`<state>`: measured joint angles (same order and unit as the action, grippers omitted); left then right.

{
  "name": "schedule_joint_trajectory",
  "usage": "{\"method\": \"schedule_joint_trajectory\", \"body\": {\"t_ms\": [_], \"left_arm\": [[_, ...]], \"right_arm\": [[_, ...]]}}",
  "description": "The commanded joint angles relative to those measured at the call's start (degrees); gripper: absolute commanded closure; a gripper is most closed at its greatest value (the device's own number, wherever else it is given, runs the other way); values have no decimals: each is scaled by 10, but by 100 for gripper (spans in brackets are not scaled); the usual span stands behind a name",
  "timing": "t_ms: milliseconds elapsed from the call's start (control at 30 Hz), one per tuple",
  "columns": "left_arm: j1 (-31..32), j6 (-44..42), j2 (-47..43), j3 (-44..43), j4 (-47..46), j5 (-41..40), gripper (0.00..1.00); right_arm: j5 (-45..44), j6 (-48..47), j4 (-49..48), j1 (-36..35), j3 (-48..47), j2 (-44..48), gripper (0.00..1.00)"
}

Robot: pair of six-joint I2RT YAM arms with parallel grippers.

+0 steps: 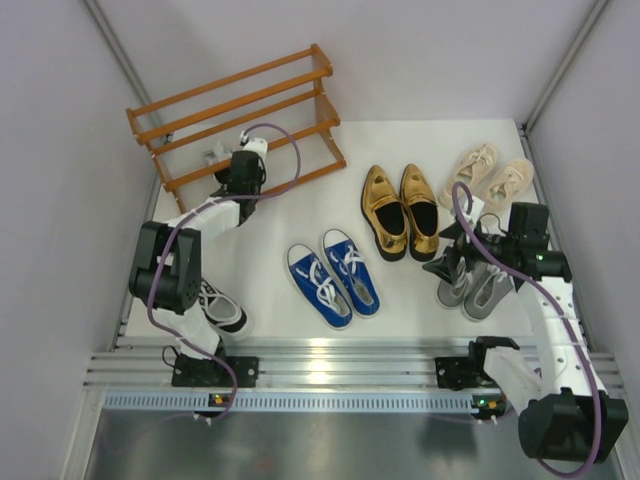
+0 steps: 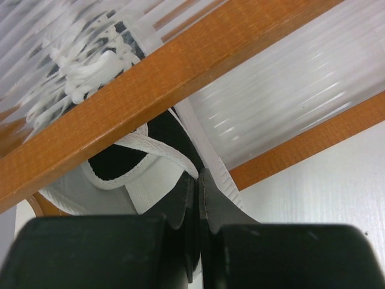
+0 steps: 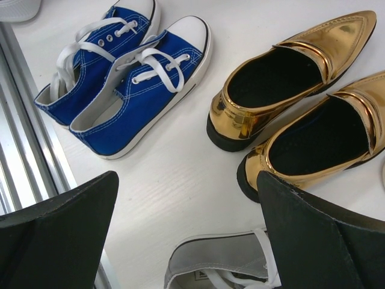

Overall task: Place and organize the shoes onto the shoe shelf
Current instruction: Place the shoe at the shoe shelf.

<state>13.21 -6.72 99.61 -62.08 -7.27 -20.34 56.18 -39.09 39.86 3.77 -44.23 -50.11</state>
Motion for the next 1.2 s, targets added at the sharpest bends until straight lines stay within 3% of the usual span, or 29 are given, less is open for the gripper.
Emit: {"method": "schedule_joint_trajectory", "body": {"t_ms": [0, 133, 267, 367, 400, 500, 667, 800, 1033, 1167], "left_arm": [[-10, -24, 6, -39, -42, -7, 100], [-13, -15, 7, -44, -23, -1, 96], [-19, -10, 8, -43, -20, 3, 82], [-22, 0, 11, -49, -7, 5, 64], [-22, 1, 11, -54, -2, 4, 52], [-22, 11, 3, -60, 16, 15, 41], [-22, 46, -42, -50, 50, 54, 29], [-22, 85, -138, -4, 66, 93, 26], [-22, 187, -302, 52, 178, 166, 24], [-23, 276, -458, 113, 267, 160, 13]], "right_arm": [[11, -20, 1, -8, -4, -3, 0], [11, -21, 1, -8, -4, -3, 1], [10, -21, 2, -8, -4, -3, 1], [10, -21, 1, -8, -4, -3, 1], [10, -21, 2, -8, -4, -3, 1], [10, -22, 4, -8, -5, -2, 1], [10, -24, 5, -8, -5, 1, 1], [9, -26, 7, -8, -7, 4, 0], [8, -34, 13, -8, -9, 5, 1], [6, -42, 19, -9, -9, 4, 0]]}}
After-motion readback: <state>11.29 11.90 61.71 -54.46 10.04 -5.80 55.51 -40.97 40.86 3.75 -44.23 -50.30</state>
